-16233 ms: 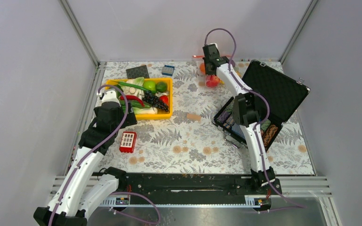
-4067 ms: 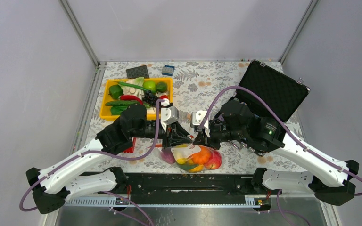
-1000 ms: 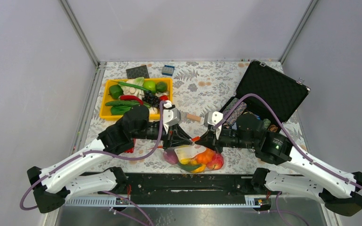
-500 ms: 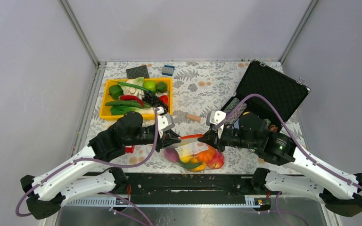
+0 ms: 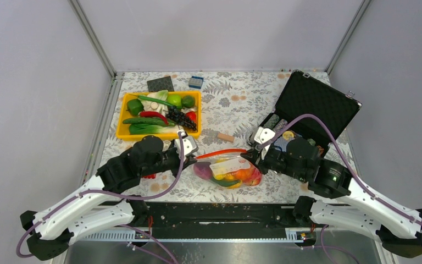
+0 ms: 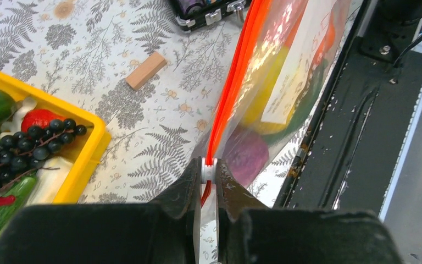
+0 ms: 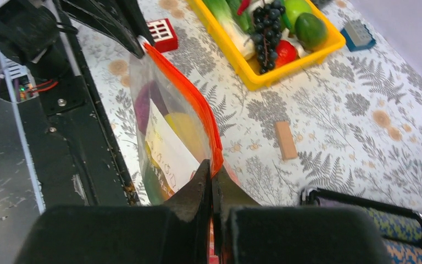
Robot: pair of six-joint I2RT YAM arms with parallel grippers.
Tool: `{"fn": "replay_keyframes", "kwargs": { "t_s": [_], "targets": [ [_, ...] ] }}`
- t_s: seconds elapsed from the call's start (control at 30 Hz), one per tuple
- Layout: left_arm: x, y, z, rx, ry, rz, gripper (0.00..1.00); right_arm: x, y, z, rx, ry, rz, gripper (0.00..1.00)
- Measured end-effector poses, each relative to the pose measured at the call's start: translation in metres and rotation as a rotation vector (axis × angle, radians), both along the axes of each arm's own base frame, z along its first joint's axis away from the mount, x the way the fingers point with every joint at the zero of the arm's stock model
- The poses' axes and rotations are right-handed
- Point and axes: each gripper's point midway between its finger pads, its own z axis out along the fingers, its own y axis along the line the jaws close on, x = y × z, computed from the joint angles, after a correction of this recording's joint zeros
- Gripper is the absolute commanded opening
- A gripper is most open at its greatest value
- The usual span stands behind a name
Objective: Open the zip-top bag and remove the fake food
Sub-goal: Unzip the zipper food storage bag at the center of the board.
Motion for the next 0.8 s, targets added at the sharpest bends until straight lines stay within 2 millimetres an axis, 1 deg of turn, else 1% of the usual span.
{"fn": "replay_keyframes", "kwargs": {
  "t_s": [0.23, 0.47, 0.8],
  "targets": [
    [0.003, 0.014, -0.008, 0.054, -0.011, 0.037, 0.0, 0.005, -0.018, -0.012, -0.004, -0.02, -0.075, 0.0],
    [0.005, 0.025, -0.011, 0.09, -0.035, 0.066, 0.0, 0.006, -0.03, -0.026, -0.008, -0.021, -0.113, 0.0],
    [0.006, 0.035, -0.013, 0.115, -0.041, 0.094, 0.0, 0.005, -0.04, -0.031, 0.003, -0.018, -0.146, 0.0]
  ]
}}
